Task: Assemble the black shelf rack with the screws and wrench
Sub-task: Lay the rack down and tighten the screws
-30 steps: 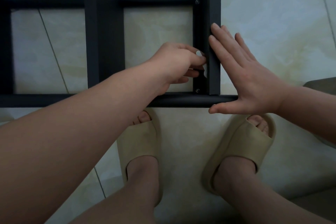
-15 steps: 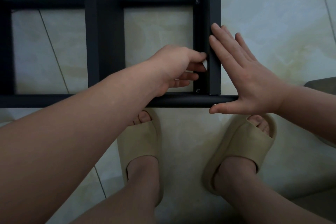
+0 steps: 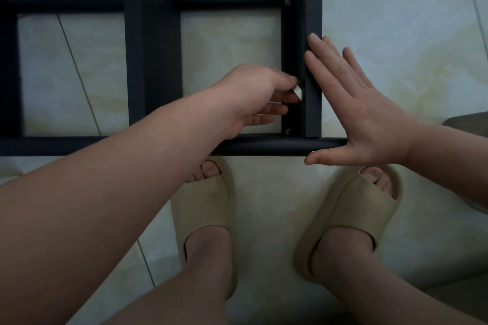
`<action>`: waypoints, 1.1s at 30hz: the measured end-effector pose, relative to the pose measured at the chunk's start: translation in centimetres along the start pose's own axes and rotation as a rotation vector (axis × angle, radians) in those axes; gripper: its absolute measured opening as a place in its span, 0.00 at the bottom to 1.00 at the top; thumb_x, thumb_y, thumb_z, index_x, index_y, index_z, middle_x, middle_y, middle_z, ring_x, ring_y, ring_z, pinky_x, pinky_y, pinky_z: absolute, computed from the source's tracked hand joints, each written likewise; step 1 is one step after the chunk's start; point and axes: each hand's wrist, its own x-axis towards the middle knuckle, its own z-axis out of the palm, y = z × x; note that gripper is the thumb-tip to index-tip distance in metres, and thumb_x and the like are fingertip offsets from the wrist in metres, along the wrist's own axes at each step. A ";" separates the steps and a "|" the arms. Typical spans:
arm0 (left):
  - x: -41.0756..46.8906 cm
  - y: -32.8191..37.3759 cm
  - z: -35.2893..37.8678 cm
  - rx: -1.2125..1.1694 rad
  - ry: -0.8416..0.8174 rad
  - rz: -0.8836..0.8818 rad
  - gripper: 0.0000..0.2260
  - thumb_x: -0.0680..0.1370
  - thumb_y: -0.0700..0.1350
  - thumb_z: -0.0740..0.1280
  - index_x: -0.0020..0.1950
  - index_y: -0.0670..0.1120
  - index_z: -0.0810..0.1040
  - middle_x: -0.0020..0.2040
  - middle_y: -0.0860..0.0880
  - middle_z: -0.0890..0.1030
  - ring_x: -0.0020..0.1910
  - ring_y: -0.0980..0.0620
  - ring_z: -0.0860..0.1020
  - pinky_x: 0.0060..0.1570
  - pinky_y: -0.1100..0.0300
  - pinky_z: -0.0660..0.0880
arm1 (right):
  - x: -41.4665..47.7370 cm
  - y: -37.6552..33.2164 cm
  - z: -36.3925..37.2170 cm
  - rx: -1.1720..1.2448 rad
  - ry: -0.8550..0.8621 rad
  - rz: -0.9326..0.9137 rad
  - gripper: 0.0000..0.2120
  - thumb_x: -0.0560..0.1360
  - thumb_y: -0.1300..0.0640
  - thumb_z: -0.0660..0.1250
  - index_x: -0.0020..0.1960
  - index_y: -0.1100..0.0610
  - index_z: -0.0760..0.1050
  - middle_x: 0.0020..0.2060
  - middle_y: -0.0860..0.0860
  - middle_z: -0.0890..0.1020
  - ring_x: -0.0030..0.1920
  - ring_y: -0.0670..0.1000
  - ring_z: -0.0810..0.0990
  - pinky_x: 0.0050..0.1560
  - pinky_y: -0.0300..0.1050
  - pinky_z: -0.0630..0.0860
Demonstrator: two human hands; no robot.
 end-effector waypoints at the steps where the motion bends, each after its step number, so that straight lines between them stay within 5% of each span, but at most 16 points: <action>1: 0.0 0.0 0.0 0.005 0.001 0.000 0.05 0.80 0.49 0.67 0.52 0.51 0.81 0.41 0.54 0.86 0.40 0.55 0.81 0.43 0.59 0.74 | 0.0 0.0 0.0 0.002 0.002 -0.001 0.58 0.72 0.25 0.62 0.81 0.67 0.46 0.82 0.62 0.45 0.82 0.59 0.42 0.80 0.63 0.44; 33: -0.4 -0.1 -1.4 0.306 -0.124 0.088 0.06 0.83 0.43 0.64 0.48 0.47 0.79 0.41 0.52 0.85 0.45 0.55 0.80 0.46 0.60 0.74 | 0.0 0.2 0.1 0.006 -0.003 -0.003 0.58 0.72 0.25 0.62 0.82 0.66 0.45 0.82 0.61 0.44 0.82 0.59 0.41 0.80 0.64 0.44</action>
